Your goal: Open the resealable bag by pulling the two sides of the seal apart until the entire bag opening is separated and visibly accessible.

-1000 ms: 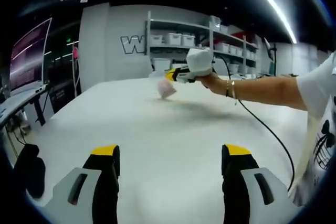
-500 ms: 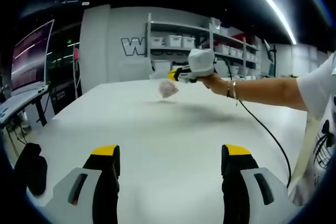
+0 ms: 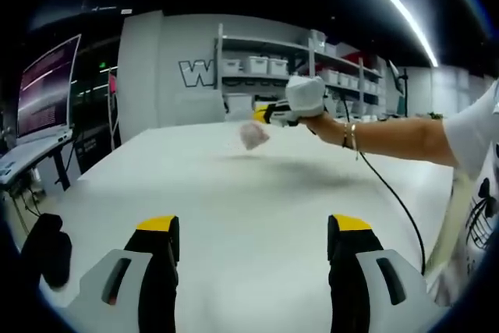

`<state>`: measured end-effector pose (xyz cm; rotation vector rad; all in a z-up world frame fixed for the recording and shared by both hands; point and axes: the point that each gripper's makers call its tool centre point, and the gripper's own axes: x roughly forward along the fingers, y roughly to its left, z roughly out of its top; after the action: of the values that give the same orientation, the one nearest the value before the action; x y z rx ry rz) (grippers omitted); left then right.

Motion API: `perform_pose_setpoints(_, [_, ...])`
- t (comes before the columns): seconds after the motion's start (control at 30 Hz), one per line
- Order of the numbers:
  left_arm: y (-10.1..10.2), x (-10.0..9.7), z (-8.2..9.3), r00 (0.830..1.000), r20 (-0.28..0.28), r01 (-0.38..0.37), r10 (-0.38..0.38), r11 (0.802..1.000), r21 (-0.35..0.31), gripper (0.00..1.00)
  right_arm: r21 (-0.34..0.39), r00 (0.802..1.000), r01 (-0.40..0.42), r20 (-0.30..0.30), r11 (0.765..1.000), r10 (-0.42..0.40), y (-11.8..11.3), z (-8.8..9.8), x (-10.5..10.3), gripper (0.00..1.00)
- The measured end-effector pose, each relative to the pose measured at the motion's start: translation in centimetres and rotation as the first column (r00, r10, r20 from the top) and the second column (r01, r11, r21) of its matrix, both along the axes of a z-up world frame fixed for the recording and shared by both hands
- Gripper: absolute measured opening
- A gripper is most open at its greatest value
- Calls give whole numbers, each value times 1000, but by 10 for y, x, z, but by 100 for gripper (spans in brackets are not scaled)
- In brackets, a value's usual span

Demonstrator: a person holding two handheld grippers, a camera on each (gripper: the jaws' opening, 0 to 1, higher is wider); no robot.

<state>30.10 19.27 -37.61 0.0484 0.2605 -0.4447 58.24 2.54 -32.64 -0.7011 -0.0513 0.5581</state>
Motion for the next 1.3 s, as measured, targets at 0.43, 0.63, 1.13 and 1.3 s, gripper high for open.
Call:
perform_pose_setpoints(0.43, [-10, -12, 5, 1000, 15, 17, -17, 1000, 9, 77, 12, 1000, -7, 16, 1000, 7, -10, 4, -30, 0])
perform_pose_setpoints(0.63, [-11, -15, 9, 1000, 24, 15, -15, 1000, 13, 77, 19, 1000, -7, 27, 1000, 6, -16, 9, -41, 0])
perform_pose_setpoints(1.13, [-23, -24, 10, 999, 31, 39, -40, 999, 22, 77, 42, 999, -24, 49, 999, 22, -27, 12, -77, 0])
perform_pose_setpoints(1.3, [-23, -25, 9, 999, 31, 38, -39, 999, 22, 77, 45, 999, -27, 48, 999, 25, -30, 9, -88, 0])
